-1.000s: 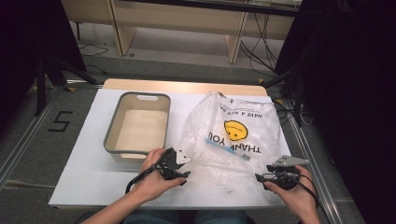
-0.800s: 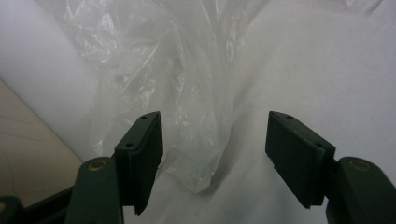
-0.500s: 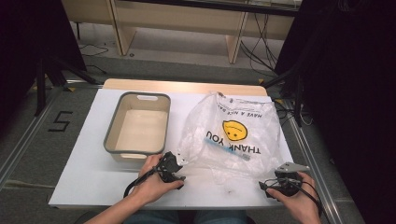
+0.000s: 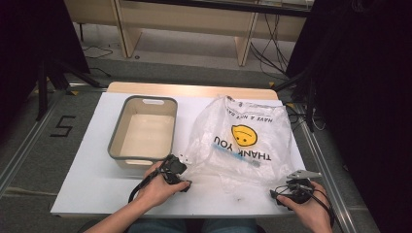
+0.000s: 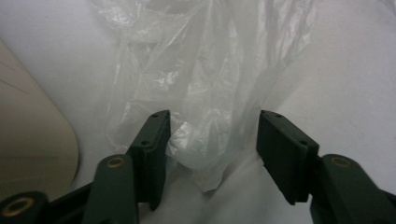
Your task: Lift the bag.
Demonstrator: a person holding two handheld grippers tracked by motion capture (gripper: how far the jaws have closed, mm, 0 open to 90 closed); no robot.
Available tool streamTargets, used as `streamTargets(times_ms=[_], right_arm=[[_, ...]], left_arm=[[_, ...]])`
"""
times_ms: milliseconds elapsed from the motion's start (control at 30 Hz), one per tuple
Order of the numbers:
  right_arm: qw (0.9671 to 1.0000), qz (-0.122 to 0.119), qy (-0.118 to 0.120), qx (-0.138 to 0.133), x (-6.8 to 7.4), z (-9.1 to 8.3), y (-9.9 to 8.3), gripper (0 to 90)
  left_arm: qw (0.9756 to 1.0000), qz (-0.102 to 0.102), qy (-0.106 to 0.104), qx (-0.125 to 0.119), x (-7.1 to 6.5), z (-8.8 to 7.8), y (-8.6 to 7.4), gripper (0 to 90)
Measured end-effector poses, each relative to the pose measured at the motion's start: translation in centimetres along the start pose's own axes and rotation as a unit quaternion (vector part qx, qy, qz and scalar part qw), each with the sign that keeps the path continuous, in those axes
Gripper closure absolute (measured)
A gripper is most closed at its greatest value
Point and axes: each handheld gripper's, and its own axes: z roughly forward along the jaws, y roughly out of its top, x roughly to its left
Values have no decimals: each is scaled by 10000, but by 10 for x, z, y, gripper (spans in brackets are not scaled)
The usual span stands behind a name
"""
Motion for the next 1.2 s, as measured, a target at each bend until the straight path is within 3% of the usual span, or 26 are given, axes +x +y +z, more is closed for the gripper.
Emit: streamTargets(times_ms=[333,600,867,1033,1200], right_arm=[[10000,38,-7,58,4,-1,0,352],[10000,0,-48,25,2,-3,1,541],[9999,-77,31,66,0,-3,2,704],[9998,-154,69,98,1,-3,3,786],[9998,-73,194,72,0,-2,3,852]], left_arm=[[9999,-81,78,109,4,0,4,640],[9998,31,94,165,0,1,8,753],[9998,141,-35,145,-1,2,8,860],[9996,249,-89,91,0,2,6,881],[9991,383,-170,-8,2,1,4,888]])
